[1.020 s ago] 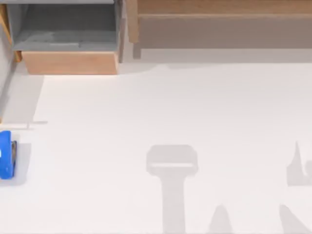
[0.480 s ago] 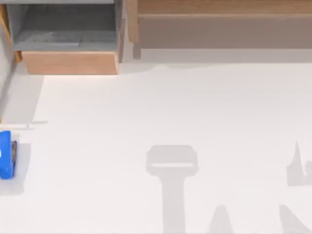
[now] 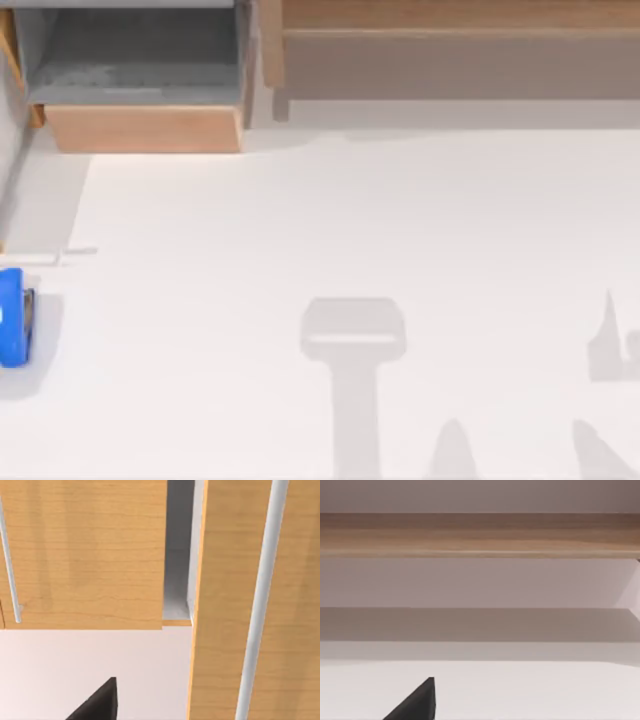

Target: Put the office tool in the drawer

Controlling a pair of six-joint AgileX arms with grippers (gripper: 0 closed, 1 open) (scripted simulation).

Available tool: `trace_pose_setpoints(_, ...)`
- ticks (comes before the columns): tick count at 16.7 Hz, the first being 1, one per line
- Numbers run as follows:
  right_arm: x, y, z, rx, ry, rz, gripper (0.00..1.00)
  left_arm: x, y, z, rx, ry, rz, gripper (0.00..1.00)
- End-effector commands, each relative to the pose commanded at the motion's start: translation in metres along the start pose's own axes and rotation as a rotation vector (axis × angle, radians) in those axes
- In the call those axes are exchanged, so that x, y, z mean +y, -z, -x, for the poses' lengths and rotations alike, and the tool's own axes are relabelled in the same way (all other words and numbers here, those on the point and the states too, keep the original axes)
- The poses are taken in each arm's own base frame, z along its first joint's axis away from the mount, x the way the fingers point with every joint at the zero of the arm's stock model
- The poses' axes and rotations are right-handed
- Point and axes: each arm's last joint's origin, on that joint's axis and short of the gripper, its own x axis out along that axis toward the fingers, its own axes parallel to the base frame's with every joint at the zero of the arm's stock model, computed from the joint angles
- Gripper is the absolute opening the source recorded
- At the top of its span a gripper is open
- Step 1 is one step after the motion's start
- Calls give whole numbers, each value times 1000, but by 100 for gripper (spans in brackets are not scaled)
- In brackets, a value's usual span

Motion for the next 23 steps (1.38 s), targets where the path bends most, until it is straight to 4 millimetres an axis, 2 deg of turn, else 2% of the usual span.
trace_pose_setpoints(5, 0, 0, 0, 0, 0, 0, 100, 22, 22, -8, 191, 74, 137, 100)
trace_pose_setpoints(8, 0, 0, 0, 0, 0, 0, 100, 39, 28, -18, 314, 166, 363, 100)
trace_pose_setpoints(11, 0, 0, 0, 0, 0, 0, 100, 55, 21, -30, 442, 295, 661, 100)
trace_pose_setpoints(14, 0, 0, 0, 0, 0, 0, 100, 68, -1, -42, 590, 462, 961, 100)
trace_pose_setpoints(17, 0, 0, 0, 0, 0, 0, 100, 78, -38, -53, 758, 654, 1197, 100)
trace_pose_setpoints(20, 0, 0, 0, 0, 0, 0, 100, 87, -83, -61, 946, 834, 1330, 100)
trace_pose_setpoints(23, 0, 0, 0, 0, 0, 0, 100, 90, -125, -67, 1123, 965, 1368, 100)
